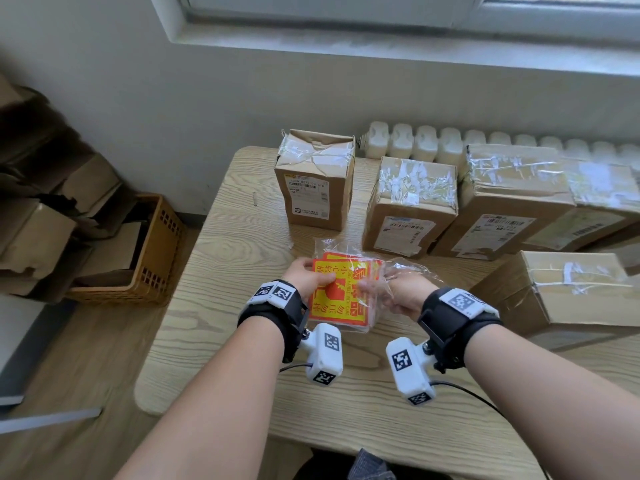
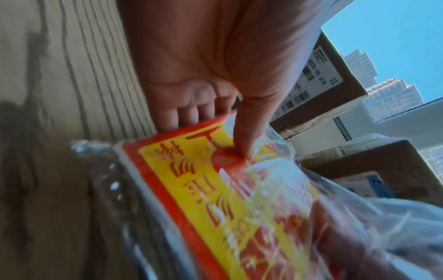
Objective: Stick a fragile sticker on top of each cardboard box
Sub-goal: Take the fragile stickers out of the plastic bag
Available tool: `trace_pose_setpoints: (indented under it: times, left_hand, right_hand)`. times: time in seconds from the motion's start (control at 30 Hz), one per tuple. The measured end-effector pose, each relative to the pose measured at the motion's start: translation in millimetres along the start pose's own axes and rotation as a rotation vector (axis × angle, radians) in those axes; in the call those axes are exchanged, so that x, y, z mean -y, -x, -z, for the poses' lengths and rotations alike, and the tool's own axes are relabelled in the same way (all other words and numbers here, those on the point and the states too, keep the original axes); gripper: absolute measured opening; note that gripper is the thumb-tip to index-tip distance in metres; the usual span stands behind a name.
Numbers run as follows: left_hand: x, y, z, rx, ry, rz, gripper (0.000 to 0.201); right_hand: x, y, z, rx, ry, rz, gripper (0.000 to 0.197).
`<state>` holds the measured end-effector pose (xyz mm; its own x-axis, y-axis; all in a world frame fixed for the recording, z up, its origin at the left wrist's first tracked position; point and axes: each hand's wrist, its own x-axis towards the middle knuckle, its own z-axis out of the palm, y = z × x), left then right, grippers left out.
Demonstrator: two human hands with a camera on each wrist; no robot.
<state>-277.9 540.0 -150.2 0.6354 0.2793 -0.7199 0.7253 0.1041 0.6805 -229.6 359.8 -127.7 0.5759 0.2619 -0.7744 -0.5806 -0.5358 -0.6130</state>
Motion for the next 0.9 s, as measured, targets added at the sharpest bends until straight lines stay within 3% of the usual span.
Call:
trace_pose_setpoints:
  times: [0.07,0.13,0.2,0.33,0.6,0.7,0.8,0.9]
  left_hand:
    - [1,-1,4,-0.189,-0.033,-0.103,0.046]
    - [1,-2,8,-0.276,-0.092,-0.173,0.025]
    - [0,-4,11,-0.254,-0.082,-0.173,0.012]
    - [4,-11,13,-0.220,-0.072,-0.139,0.008]
    - [17,-26,14,-0.162,0.009,-0.051,0.019]
    - [10,-17,13,-0.142,0.026,-0.047,0.014]
    - [5,-9,8,-0.079,0.071,-0.041,0.006]
    - [5,-9,5,-0.060,0.116,-0.019,0.006]
  right_hand:
    - [1,3,0,0.022,-0.056,0.001,0.027]
    - [1,5,1,0.042,-0.106,0.015,0.021]
    - [0,5,1,0.039,-0.162,0.029,0.022]
    - [-1,5,-3,0.036,-0.187,0.015,0.017]
    - [-1,-1,-3,-0.022,-0.260,0.001,0.018]
    - [-1,-2,-5,0.001,-0.184,0.024,0.017]
    - [-4,-12,-5,-0.106,-0.033,0.015,0.024]
    - [-4,-14,-5,-0.162,-0.029,0.021,0.021]
